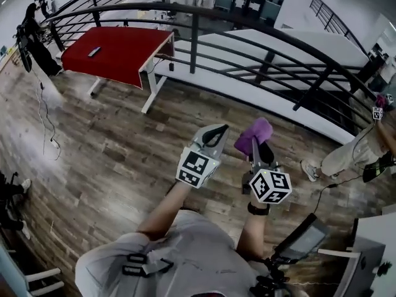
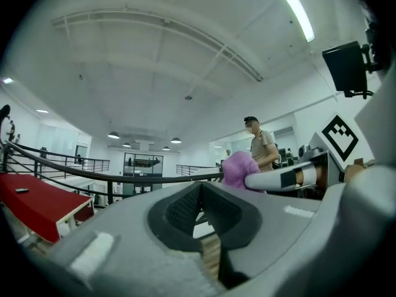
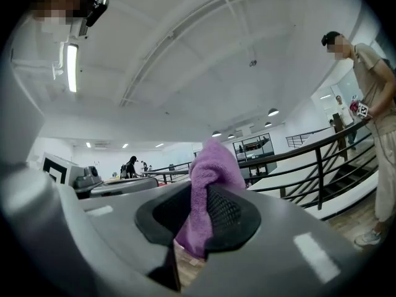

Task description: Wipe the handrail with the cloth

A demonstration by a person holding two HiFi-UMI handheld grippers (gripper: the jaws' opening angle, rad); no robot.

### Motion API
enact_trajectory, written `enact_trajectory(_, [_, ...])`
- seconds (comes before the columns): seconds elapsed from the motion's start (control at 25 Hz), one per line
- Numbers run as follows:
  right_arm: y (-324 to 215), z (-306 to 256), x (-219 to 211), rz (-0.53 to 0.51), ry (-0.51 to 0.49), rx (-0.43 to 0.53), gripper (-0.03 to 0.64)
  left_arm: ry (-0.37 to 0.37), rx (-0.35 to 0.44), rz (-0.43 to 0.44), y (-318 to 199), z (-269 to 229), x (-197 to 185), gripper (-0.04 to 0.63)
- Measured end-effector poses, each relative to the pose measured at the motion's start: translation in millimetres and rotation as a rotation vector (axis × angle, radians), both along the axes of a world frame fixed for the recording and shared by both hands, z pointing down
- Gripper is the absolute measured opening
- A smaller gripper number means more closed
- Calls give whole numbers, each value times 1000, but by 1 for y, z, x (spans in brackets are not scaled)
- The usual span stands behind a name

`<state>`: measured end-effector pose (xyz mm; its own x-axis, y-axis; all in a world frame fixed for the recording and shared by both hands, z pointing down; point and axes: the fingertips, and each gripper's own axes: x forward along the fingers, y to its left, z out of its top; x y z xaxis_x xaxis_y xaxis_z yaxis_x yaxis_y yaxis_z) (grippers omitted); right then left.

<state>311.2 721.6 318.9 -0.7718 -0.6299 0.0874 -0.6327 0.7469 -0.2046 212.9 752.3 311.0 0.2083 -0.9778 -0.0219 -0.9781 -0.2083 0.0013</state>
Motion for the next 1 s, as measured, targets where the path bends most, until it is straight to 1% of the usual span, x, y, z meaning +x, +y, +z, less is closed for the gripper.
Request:
enact_trajectory(0.08, [-16, -3, -39, -9, -18, -1, 66, 3, 2, 20, -22, -4, -33, 2])
enact_trajectory(0.16, [-30, -3, -70, -20, -3, 18, 66, 15, 10, 20, -47, -7, -65, 0])
enact_trajectory(0.24, [-51, -4, -92, -11, 31, 27, 66, 35, -6, 28, -75, -7, -88, 2])
enact_trajectory(0.32, [-82, -5, -103, 21, 45, 13, 67, 43, -30, 40, -104, -4, -103, 2])
enact_trajectory(0.44, [-140, -7, -111, 69, 25, 6, 67, 54, -42, 49, -154, 3, -119, 2])
enact_trajectory(0.52, [-180, -7, -118, 69, 17, 19, 67, 57, -30, 47, -194, 3, -128, 2])
enact_trajectory(0.68, [-268, -17, -129, 39, 18, 39, 67, 72, 10, 19, -285, -11, -137, 1])
enact_trajectory(0.8, [-328, -47, -138, 6, 17, 116, 67, 93, 40, 4, -341, -31, -141, 1])
enact_trajectory(0.88, [-358, -56, -149, -17, 1, 146, 67, 69, 36, -28, -366, -33, -150, 1])
enact_trajectory(1.0, [-387, -44, -169, -66, 2, 123, 67, 43, 21, -58, -396, -28, -163, 2])
